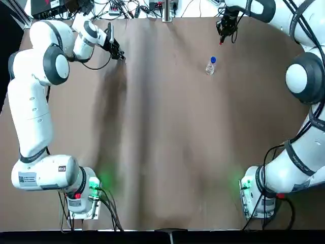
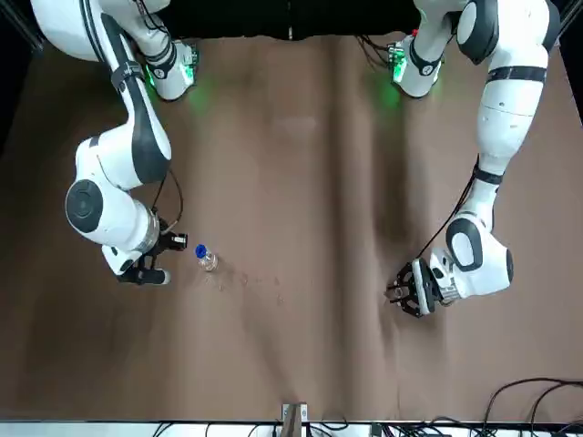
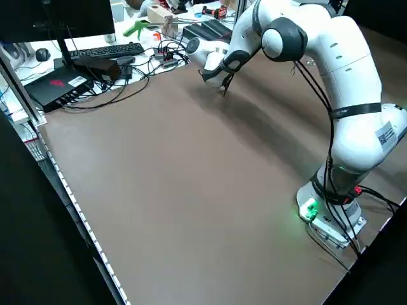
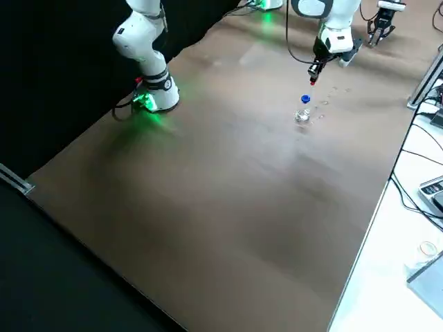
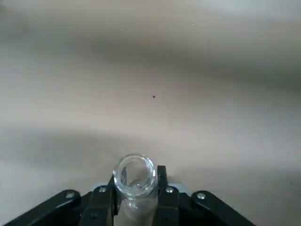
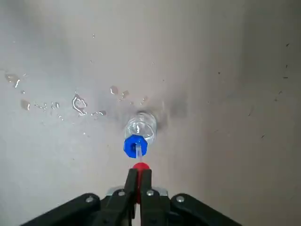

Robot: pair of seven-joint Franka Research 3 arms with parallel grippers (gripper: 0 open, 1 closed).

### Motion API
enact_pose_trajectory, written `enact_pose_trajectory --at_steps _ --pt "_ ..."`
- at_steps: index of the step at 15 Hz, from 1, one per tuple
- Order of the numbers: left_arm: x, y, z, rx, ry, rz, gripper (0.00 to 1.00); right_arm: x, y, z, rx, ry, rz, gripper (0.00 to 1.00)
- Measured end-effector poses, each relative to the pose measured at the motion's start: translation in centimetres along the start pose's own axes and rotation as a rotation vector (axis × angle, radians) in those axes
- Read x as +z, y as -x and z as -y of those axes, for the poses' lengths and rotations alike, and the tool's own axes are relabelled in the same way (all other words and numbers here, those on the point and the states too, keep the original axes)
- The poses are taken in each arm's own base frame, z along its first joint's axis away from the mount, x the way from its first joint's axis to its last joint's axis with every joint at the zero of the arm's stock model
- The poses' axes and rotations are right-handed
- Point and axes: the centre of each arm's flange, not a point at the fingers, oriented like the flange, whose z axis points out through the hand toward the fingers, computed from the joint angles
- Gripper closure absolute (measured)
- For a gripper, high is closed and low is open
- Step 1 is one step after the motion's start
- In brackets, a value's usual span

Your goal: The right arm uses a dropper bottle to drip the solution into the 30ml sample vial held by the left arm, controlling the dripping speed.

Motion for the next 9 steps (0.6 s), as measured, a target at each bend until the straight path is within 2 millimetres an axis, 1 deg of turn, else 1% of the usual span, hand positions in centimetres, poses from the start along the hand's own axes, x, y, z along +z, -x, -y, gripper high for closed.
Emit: enact_pose_trajectory --at_steps 3,6,7,9 --pt "-0.1 0.2 0.0 -0.002 -0.001 0.002 0.69 0.3 0.2 0.5 -0.007 0.002 0.004 0.94" --pt "-0.2 0.4 0.1 -0.003 -0.003 0.003 0.67 0.8 0.2 0.9 -0.011 0.005 0.012 0.94" --pt "-0.2 0.4 0.1 -0.001 -0.004 0.003 0.61 1.0 0.3 0.9 -0.012 0.006 0.016 0.94" --pt "-0.3 0.5 0.1 -0.002 -0.005 0.002 0.44 1.5 0.2 1.0 -0.013 0.008 0.022 0.94"
